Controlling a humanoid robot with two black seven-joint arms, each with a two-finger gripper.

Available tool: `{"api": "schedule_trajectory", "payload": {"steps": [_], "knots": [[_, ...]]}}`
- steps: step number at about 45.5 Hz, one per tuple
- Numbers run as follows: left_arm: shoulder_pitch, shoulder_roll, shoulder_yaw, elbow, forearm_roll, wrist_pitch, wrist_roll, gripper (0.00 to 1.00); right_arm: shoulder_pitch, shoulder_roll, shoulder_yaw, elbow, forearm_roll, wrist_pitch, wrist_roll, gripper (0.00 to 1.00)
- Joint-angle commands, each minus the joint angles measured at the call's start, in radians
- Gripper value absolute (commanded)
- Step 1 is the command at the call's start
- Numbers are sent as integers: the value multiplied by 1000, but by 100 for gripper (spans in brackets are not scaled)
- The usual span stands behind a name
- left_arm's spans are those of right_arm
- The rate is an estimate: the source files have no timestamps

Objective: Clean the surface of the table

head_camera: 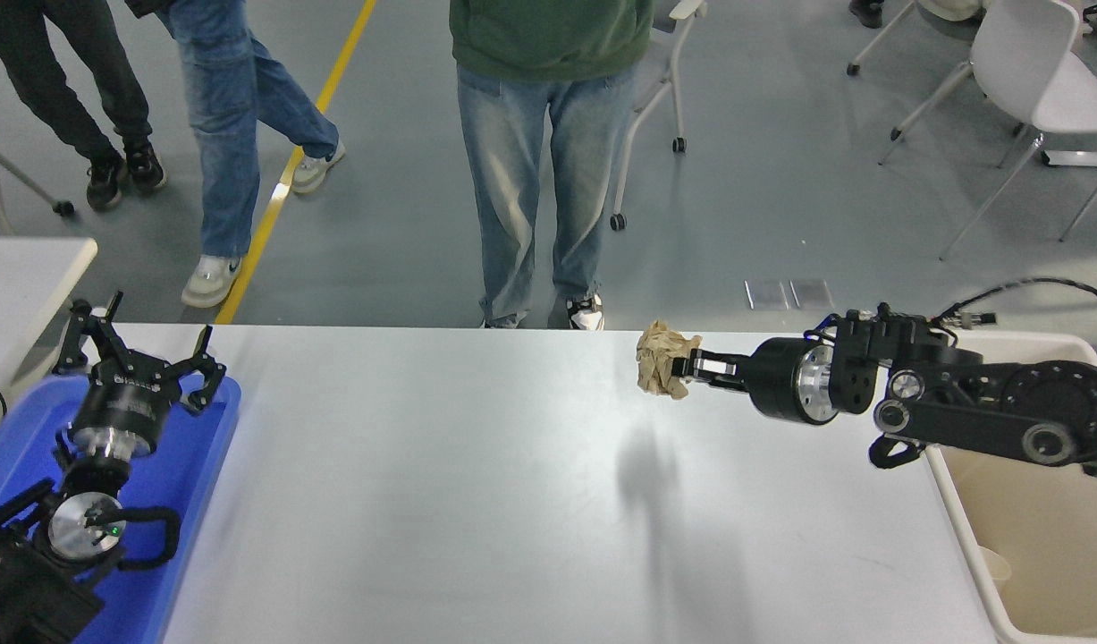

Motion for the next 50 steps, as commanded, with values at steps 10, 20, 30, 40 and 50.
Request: {"api": "schedule_trajectory", "payload": {"steps": [10,20,30,40,50], "knots": [[0,0,0,0,0,0,0,100,14,-438,169,163,2,150,20,0],[0,0,0,0,0,0,0,100,5,-607,222,156,3,206,57,0],[0,0,0,0,0,0,0,100,3,-719,210,131,31,234,98,0],[0,0,0,0,0,0,0,100,-69,-737,166,55,66,212,152,0],[0,0,0,0,0,0,0,100,-185,-731,161,-22,144,154,204,0]]}}
